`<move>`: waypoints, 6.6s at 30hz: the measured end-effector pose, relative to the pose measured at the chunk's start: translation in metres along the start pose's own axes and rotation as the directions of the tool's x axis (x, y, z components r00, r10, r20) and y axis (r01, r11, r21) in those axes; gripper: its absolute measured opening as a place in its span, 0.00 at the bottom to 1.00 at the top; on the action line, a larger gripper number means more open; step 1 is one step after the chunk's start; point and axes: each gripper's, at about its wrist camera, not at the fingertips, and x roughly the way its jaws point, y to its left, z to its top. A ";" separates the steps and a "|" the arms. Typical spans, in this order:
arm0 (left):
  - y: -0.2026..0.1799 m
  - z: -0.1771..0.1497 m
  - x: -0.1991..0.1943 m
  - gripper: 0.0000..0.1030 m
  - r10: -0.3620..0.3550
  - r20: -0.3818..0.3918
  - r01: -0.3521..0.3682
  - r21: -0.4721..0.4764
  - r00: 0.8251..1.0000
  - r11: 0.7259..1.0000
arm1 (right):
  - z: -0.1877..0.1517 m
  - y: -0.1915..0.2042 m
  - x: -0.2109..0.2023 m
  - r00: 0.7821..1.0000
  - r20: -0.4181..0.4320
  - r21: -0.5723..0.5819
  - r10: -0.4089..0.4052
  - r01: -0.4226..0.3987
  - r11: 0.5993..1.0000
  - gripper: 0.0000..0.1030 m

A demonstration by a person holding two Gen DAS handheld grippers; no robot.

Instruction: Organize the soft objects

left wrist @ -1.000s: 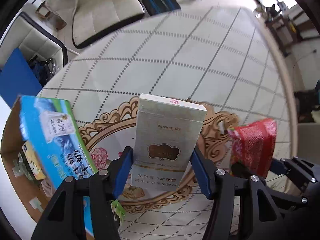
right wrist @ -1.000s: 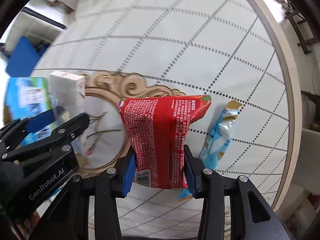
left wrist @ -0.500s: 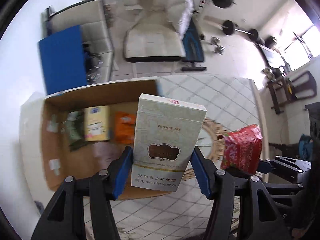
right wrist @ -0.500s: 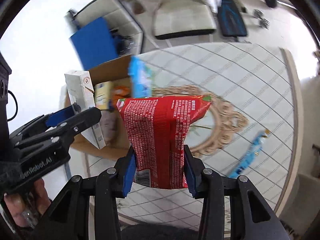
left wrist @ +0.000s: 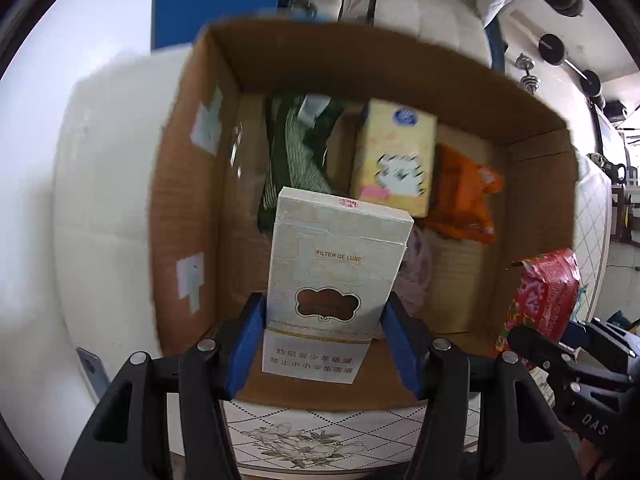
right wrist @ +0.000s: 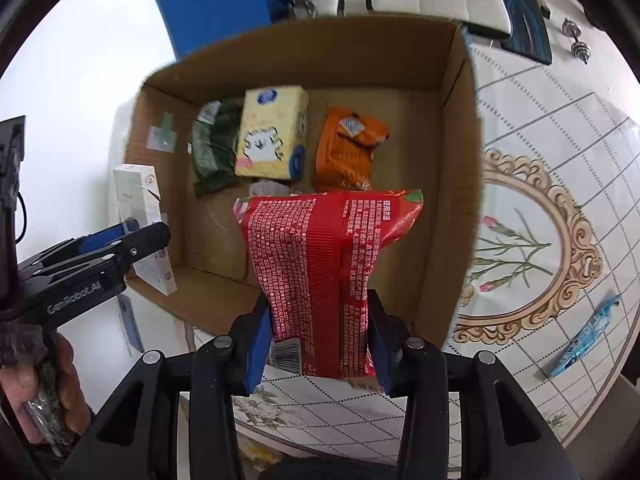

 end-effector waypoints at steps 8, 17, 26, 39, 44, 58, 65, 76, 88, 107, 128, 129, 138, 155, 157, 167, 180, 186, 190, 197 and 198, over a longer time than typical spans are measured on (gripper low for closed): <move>0.000 0.001 0.059 0.56 -0.005 -0.137 0.006 0.008 0.991 1.000 | 0.011 -0.008 0.049 0.996 -0.083 0.049 -0.030 0.034 0.998 0.52; -0.004 -0.007 0.036 0.84 -0.016 -0.066 0.017 0.003 0.998 1.000 | 0.000 -0.007 0.027 0.997 -0.005 0.037 -0.074 0.075 0.997 0.85; -0.018 -0.046 -0.026 0.96 0.031 0.133 -0.032 0.008 0.991 0.999 | -0.030 -0.003 -0.014 0.977 0.136 0.024 -0.164 0.162 0.986 0.94; -0.035 -0.101 -0.097 0.96 0.054 0.334 -0.054 -0.009 0.941 0.998 | -0.085 -0.003 -0.072 0.945 0.293 0.003 -0.143 0.148 0.989 0.94; -0.051 -0.110 -0.102 0.96 0.062 0.370 -0.061 -0.015 0.927 0.998 | -0.108 -0.056 -0.089 0.942 0.320 0.110 -0.097 0.065 0.992 0.94; -0.134 -0.085 -0.032 0.96 0.118 0.348 -0.125 -0.003 0.930 0.992 | -0.145 -0.350 -0.036 0.973 0.141 0.690 -0.182 0.036 0.723 0.94; -0.155 -0.074 -0.004 0.96 0.143 0.316 -0.157 0.018 0.938 0.987 | -0.133 -0.398 0.021 0.991 0.075 0.747 -0.111 0.018 0.664 0.94; -0.163 -0.072 -0.002 0.96 0.120 0.302 -0.141 0.050 0.946 0.989 | -0.114 -0.380 0.041 0.992 0.017 0.695 -0.128 0.081 0.714 0.20; -0.143 -0.087 -0.055 0.96 0.087 0.341 -0.125 0.091 0.936 0.988 | -0.089 -0.200 -0.064 0.967 0.253 0.338 0.009 -0.098 0.936 0.18; -0.050 -0.042 -0.031 0.96 0.074 0.299 -0.071 -0.021 0.951 0.997 | -0.001 -0.038 -0.009 0.988 0.122 0.041 -0.097 0.093 0.995 0.18; -0.050 -0.050 -0.066 0.96 0.060 0.355 -0.063 -0.003 0.933 0.998 | -0.026 -0.040 -0.043 0.955 0.221 0.075 -0.197 0.185 0.980 0.84; -0.051 -0.055 -0.072 0.96 0.060 0.362 -0.064 -0.001 0.930 0.998 | -0.031 -0.042 -0.048 0.952 0.232 0.077 -0.200 0.187 0.979 0.86; -0.075 -0.113 -0.141 0.96 0.035 0.462 -0.065 0.048 0.886 0.997 | -0.100 -0.038 -0.125 0.899 0.392 0.076 -0.194 0.179 0.981 0.91; -0.101 -0.225 -0.251 0.96 0.007 0.627 -0.080 0.088 0.779 0.993 | -0.253 -0.022 -0.266 0.741 0.647 0.069 -0.178 0.175 0.982 0.91; -0.101 -0.233 -0.255 0.96 0.001 0.626 -0.074 0.090 0.780 0.993 | -0.263 -0.020 -0.273 0.728 0.661 0.070 -0.183 0.183 0.981 0.91; -0.101 -0.257 -0.271 0.96 0.007 0.664 -0.074 0.074 0.747 0.995 | -0.287 -0.013 -0.289 0.695 0.690 0.072 -0.202 0.211 0.975 0.91; -0.101 -0.269 -0.266 0.96 0.016 0.666 -0.075 0.060 0.746 0.995 | -0.291 -0.008 -0.283 0.698 0.687 0.065 -0.203 0.219 0.973 0.91; -0.101 -0.270 -0.266 0.96 0.016 0.670 -0.074 0.059 0.742 0.995 | -0.294 -0.010 -0.283 0.696 0.689 0.072 -0.202 0.212 0.975 0.91; -0.103 -0.270 -0.267 0.96 0.016 0.669 -0.075 0.060 0.743 0.995 | -0.294 -0.012 -0.283 0.695 0.690 0.072 -0.202 0.212 0.975 0.91; -0.103 -0.270 -0.267 0.96 0.011 0.670 -0.070 0.061 0.743 0.996 | -0.296 -0.014 -0.283 0.694 0.690 0.074 -0.203 0.212 0.975 0.91; -0.103 -0.270 -0.267 0.96 0.015 0.669 -0.073 0.059 0.743 0.996 | -0.296 -0.015 -0.282 0.694 0.690 0.075 -0.204 0.212 0.974 0.91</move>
